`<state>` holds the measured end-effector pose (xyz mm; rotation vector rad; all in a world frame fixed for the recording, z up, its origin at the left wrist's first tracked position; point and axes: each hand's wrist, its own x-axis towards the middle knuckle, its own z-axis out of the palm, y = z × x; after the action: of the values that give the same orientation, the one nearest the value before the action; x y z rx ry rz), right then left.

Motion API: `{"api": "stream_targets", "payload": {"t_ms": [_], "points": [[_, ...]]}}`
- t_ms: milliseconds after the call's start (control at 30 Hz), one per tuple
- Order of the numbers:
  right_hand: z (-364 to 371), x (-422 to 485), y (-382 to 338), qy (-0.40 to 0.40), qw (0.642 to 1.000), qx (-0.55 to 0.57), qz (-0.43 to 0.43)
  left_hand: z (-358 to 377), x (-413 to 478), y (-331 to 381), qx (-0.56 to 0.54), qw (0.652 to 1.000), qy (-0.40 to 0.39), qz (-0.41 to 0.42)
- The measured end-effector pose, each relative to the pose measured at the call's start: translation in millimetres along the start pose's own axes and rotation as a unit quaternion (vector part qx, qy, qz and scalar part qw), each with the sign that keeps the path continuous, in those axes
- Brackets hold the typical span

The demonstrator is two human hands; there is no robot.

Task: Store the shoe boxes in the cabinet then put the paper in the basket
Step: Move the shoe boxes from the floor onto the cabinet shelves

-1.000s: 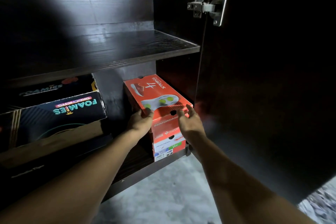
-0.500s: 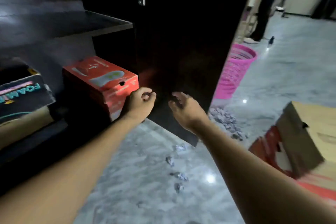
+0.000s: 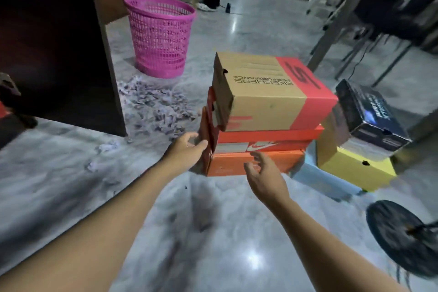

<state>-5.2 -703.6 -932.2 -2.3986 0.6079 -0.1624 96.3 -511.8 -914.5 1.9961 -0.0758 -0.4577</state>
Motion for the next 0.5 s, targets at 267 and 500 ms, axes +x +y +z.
{"api": "stream_targets", "payload": {"t_ms": [267,500], "points": [[-35.0,75.5,126.9,0.085,0.986,0.118,0.084,112.3,35.2,-13.0,-0.04,0.996,0.066,-0.037],[-28.8,135.8,177.7,0.097,0.972,0.163,0.136,140.8,56.7,-26.4,-0.053,0.99,0.113,-0.063]]}}
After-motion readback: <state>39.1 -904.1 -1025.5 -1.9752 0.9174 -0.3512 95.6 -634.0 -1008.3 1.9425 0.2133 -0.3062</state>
